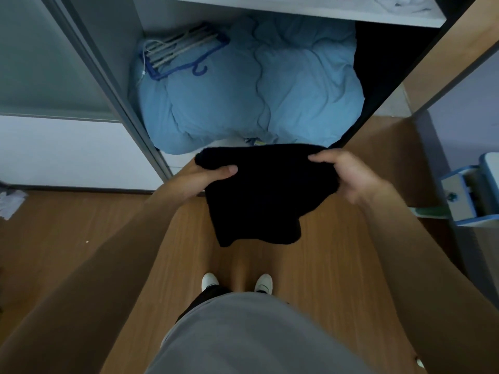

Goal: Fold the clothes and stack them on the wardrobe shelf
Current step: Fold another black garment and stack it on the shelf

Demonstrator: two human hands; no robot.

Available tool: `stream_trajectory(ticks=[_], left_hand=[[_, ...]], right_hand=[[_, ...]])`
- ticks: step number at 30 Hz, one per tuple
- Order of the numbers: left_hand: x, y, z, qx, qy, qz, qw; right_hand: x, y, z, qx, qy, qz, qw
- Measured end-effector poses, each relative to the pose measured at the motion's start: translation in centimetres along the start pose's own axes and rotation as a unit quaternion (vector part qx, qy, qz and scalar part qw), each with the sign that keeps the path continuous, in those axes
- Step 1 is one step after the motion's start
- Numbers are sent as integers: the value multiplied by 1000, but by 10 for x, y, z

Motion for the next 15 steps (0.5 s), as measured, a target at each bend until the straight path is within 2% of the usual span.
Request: stream_trajectory(ticks=[1,3,4,7,9,12,15], left_hand=[[4,-1,0,-3,-1,32,999],[14,-9,0,-2,-10,93,996],[21,-14,0,-2,-16,112,994],[32,-24,2,15,-5,142,990],[31,-19,2,50,31,135,989],[30,-5,7,84,84,119,986],[31,3,9,83,108,171,976]], right_hand=[[-3,4,1,4,5,-78,997],[-3,6,3,1,36,-246,969],[3,5,6,-8,39,-271,962],[35,-15,13,-56,-1,-136,989],[45,-28,14,-75,16,-95,993],[33,-34,10,-44,61,-176,982],[29,-42,11,-57,18,-249,967]])
Point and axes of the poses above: each hand's wrist, its own z-axis away from the middle knuckle, its own y-axis out of the back of the hand, x = y × z, the point moved 3 cm from there along -z, towards the middle knuckle, and after that the axes turned 14 degrees about y, right-handed, at the moved point
